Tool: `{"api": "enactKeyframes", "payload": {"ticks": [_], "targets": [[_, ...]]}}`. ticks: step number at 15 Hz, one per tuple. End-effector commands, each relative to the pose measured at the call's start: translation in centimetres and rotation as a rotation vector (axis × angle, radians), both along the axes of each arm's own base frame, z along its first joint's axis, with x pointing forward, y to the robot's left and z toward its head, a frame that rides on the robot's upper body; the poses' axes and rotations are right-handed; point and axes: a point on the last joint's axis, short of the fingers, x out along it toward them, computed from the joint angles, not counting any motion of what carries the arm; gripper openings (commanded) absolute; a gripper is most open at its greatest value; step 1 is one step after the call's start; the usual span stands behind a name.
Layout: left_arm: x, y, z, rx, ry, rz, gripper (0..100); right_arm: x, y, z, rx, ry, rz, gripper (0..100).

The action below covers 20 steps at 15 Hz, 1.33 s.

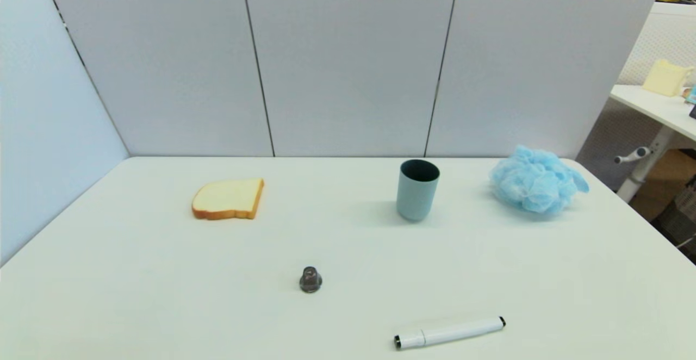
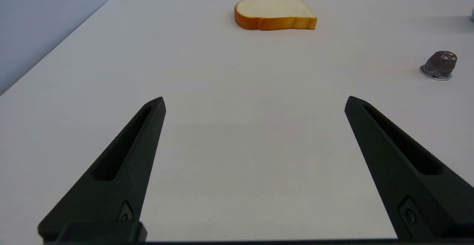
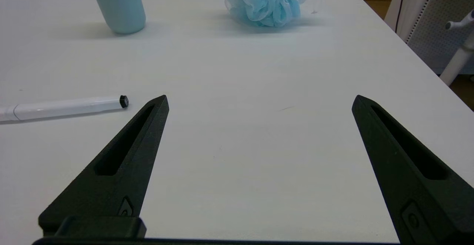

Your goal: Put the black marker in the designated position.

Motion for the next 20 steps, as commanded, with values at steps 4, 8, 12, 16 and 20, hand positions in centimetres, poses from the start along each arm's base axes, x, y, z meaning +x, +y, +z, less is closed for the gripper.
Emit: {"api": "enactKeyframes", "payload": {"ticks": [4,8,12,16,20], "targets": [[0.0,0.0,0.0,0.0,0.001,-0.001,100,0.0,0.0,0.0,0.001,0.0,0.0,100],[0.0,0.0,0.0,0.0,0.001,-0.001,100,0.0,0.0,0.0,0.001,-0.001,0.0,100],[0.0,0.0,0.0,0.0,0.001,-0.001,100,0.0,0.0,0.0,0.001,0.0,0.0,100],[0.2,0.0,0.7,-0.01,0.02,0.018,100,0.0,0.0,0.0,0.001,0.0,0.0,100],[1.2,-0.3,9.0,0.216,0.145,-0.193,100,0.0,0.0,0.0,0.001,0.0,0.0,100]]}}
